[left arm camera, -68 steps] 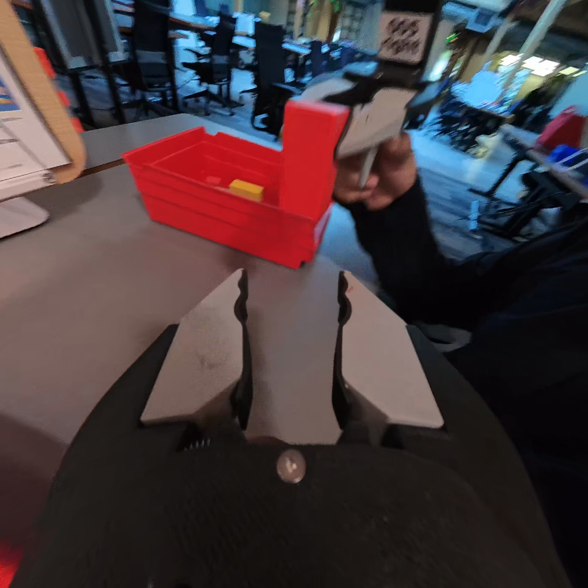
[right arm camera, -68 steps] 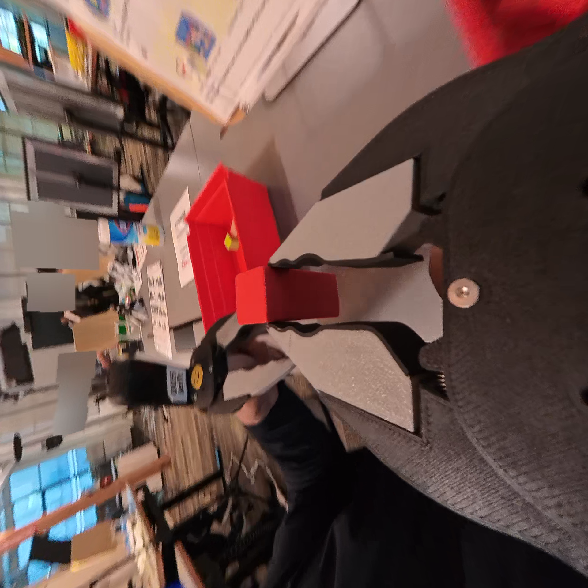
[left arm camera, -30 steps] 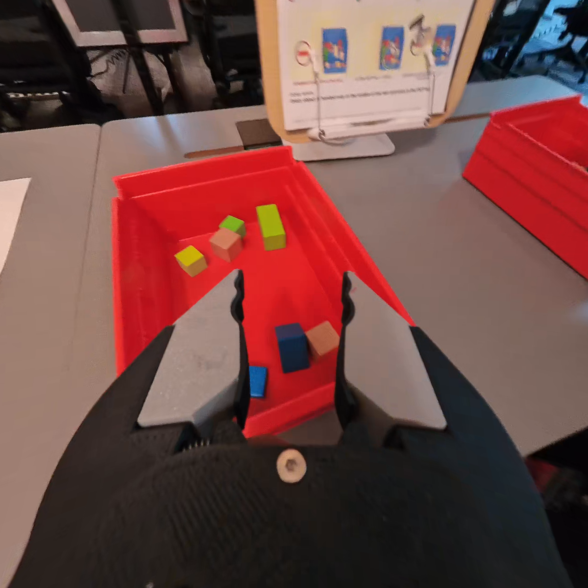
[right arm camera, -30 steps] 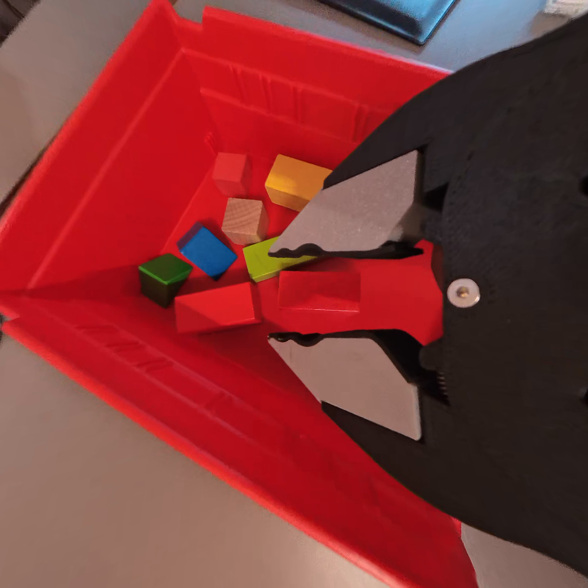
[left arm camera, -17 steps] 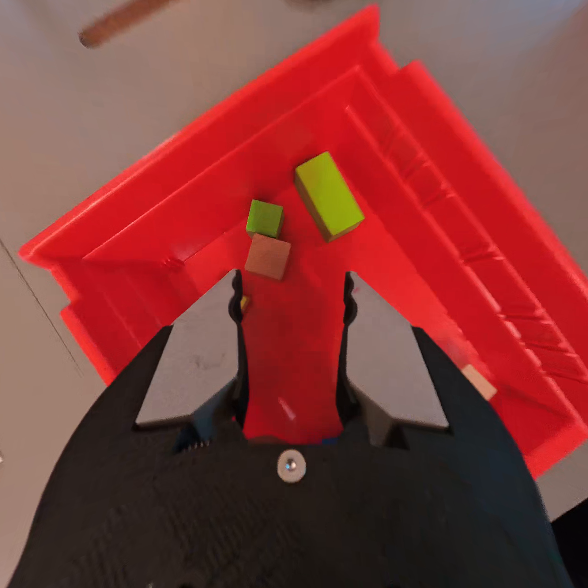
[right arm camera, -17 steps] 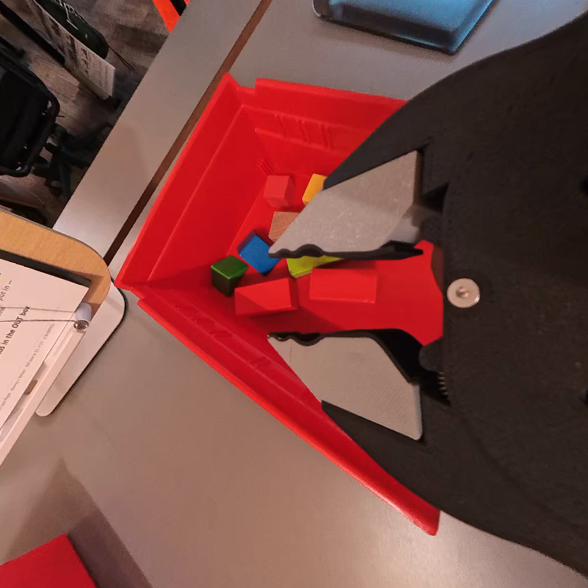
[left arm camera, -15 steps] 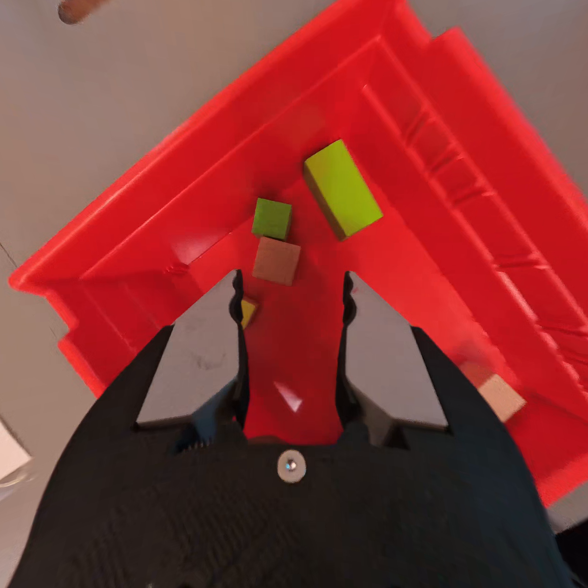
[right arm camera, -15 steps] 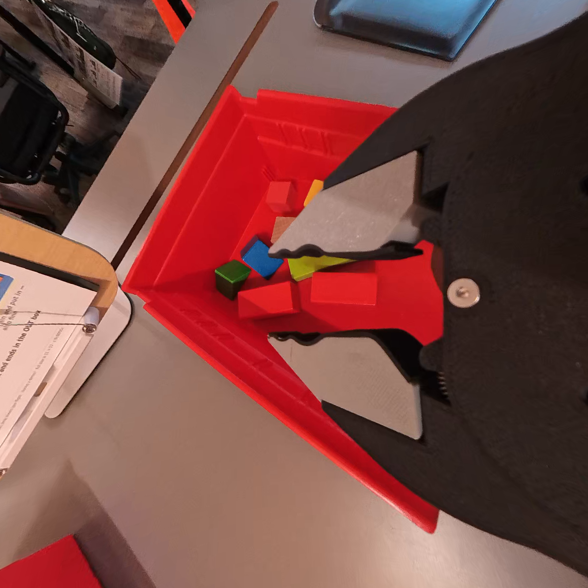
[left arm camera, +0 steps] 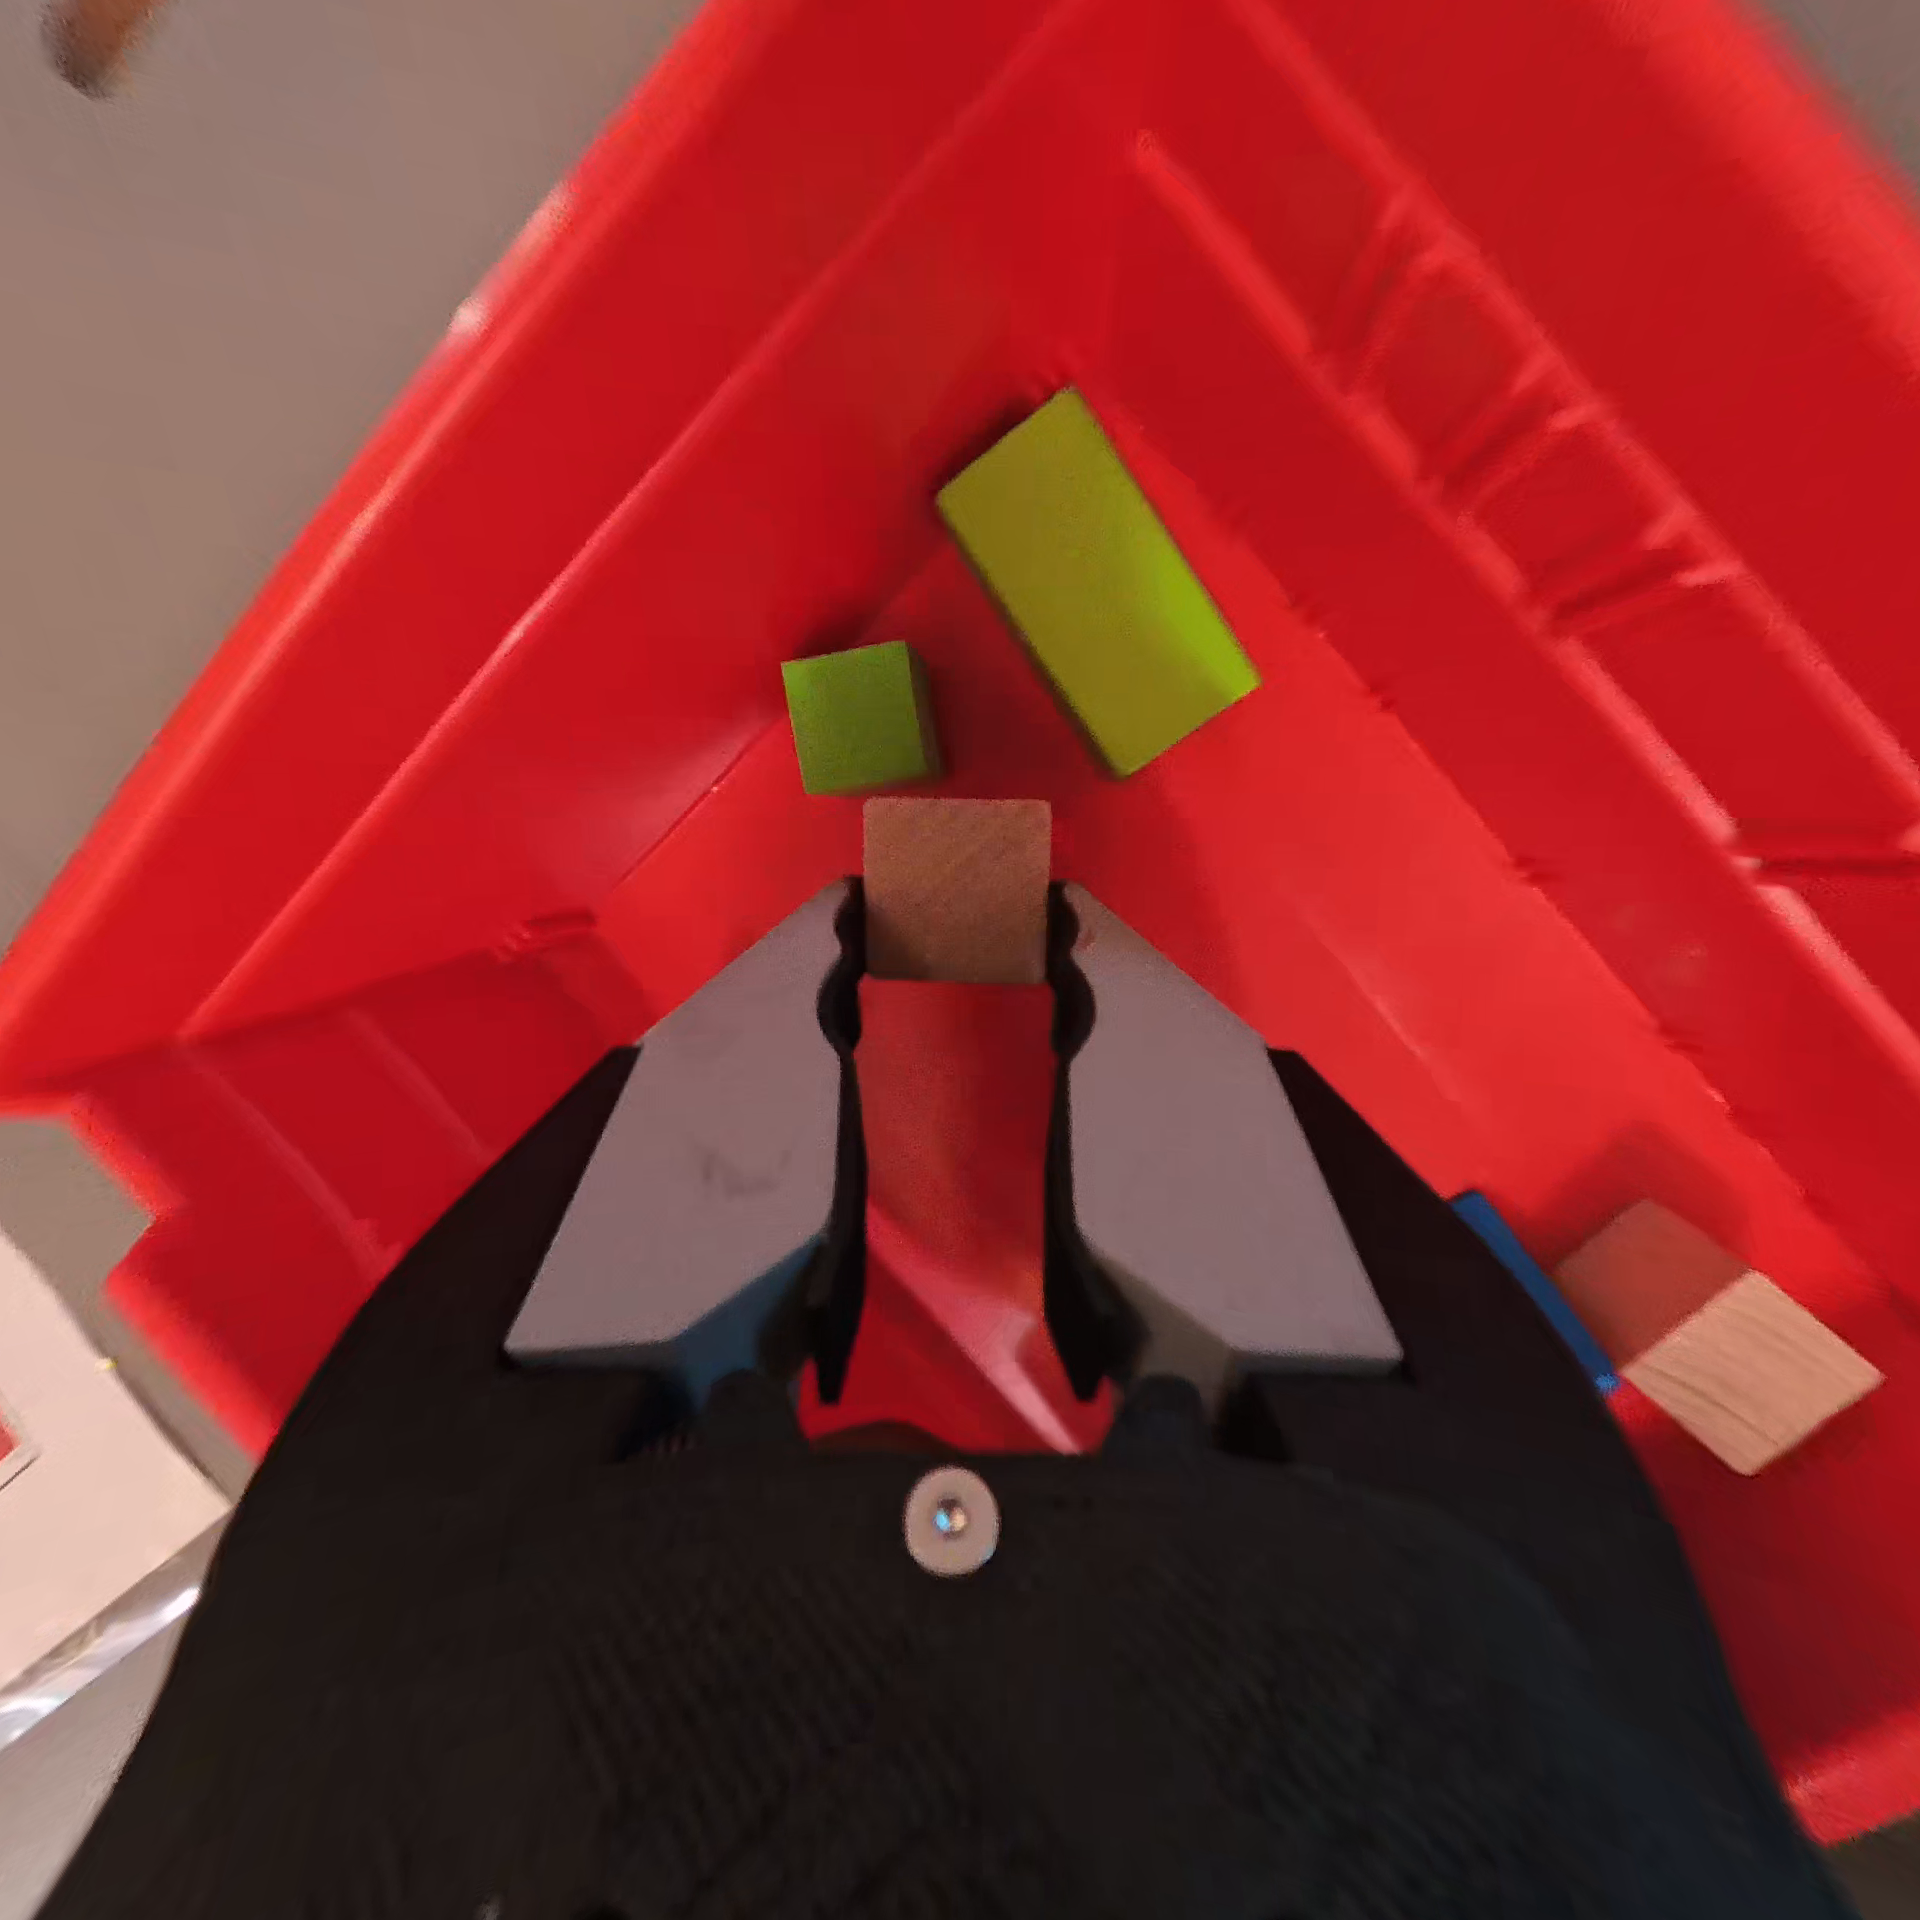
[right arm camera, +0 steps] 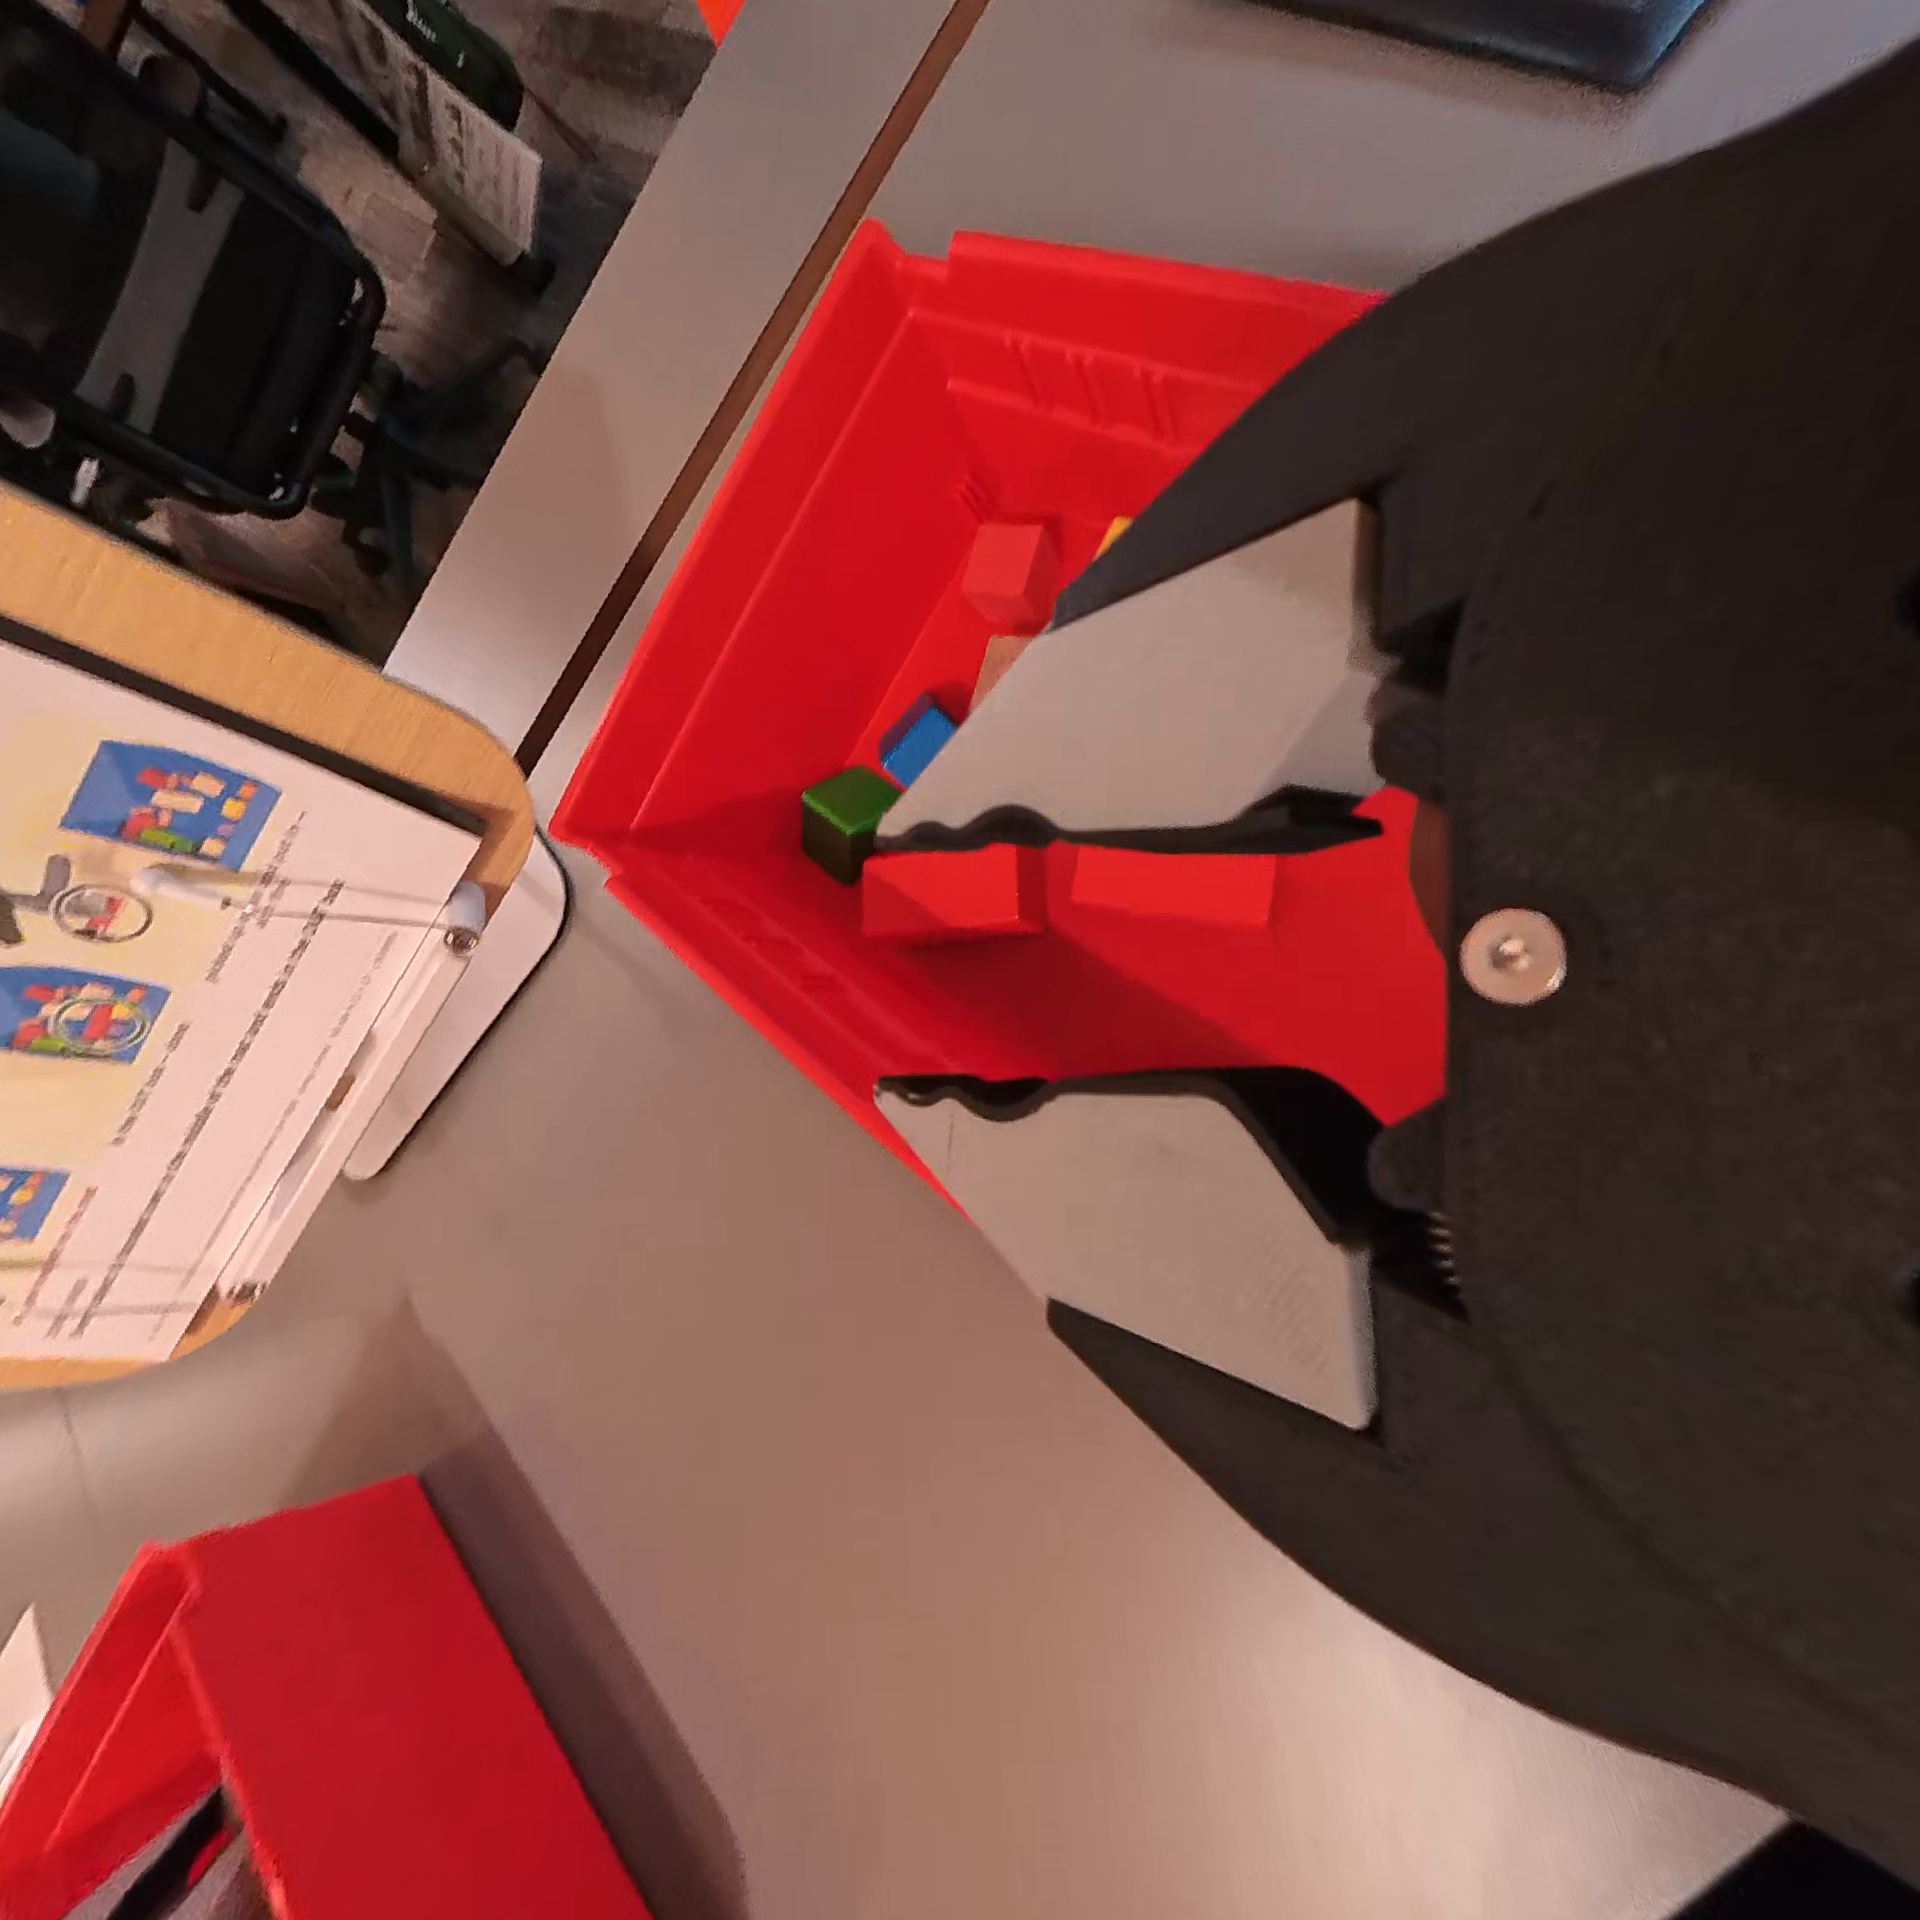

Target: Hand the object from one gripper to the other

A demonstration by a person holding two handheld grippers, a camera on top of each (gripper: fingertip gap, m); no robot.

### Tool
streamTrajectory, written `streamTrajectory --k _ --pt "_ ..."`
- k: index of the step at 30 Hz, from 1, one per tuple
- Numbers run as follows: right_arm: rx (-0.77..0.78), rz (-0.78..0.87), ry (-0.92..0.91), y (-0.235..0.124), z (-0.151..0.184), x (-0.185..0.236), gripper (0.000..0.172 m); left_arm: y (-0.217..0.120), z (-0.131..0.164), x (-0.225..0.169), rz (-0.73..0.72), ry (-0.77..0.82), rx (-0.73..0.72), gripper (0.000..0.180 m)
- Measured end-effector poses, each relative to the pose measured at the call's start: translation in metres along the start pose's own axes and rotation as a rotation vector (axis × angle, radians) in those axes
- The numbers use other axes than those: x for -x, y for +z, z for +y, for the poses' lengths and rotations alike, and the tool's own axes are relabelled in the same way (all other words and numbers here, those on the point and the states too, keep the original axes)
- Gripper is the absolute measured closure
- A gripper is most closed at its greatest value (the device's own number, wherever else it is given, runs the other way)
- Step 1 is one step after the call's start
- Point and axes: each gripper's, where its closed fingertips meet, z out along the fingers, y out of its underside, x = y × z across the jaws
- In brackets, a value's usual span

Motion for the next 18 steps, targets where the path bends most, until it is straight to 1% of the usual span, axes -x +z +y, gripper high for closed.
streamTrajectory --k 2,3,5,6,8,9,10,11,12,14,16,18 --pt "-0.02 -0.055 0.003 0.0 -0.006 0.014 0.132 -0.023 -0.011 -0.008 -0.054 0.011 -0.111 0.15" --pt "-0.034 -0.093 0.002 -0.001 -0.01 0.023 0.131 -0.039 -0.02 -0.016 -0.08 0.024 -0.191 0.15" --pt "-0.074 -0.198 -0.002 -0.003 -0.021 0.049 0.131 -0.08 -0.046 -0.049 -0.088 0.106 -0.412 0.15" --pt "-0.098 -0.271 -0.004 -0.006 -0.027 0.066 0.131 -0.105 -0.061 -0.076 -0.079 0.18 -0.554 0.15" --pt "-0.149 -0.501 0.016 -0.015 -0.04 0.112 0.131 -0.159 -0.082 -0.153 -0.016 0.407 -0.872 0.151" --pt "-0.165 -0.647 0.034 -0.023 -0.044 0.138 0.131 -0.185 -0.085 -0.193 -0.016 0.526 -1.03 0.15" --pt "-0.171 -0.784 0.055 -0.033 -0.048 0.161 0.129 -0.206 -0.088 -0.221 -0.066 0.586 -1.153 0.151" --pt "-0.172 -0.898 0.075 -0.041 -0.051 0.18 0.129 -0.217 -0.088 -0.244 -0.106 0.634 -1.206 0.151" --pt "-0.174 -0.99 0.095 -0.048 -0.053 0.195 0.13 -0.221 -0.086 -0.268 -0.103 0.683 -1.228 0.151" --pt "-0.18 -1.143 0.137 -0.063 -0.058 0.218 0.129 -0.229 -0.081 -0.312 -0.044 0.759 -1.305 0.151" --pt "-0.177 -1.288 0.163 -0.08 -0.061 0.236 0.124 -0.23 -0.079 -0.337 -0.043 0.81 -1.347 0.151" --pt "-0.174 -1.364 0.178 -0.089 -0.062 0.246 0.121 -0.226 -0.078 -0.349 -0.05 0.843 -1.351 0.15"
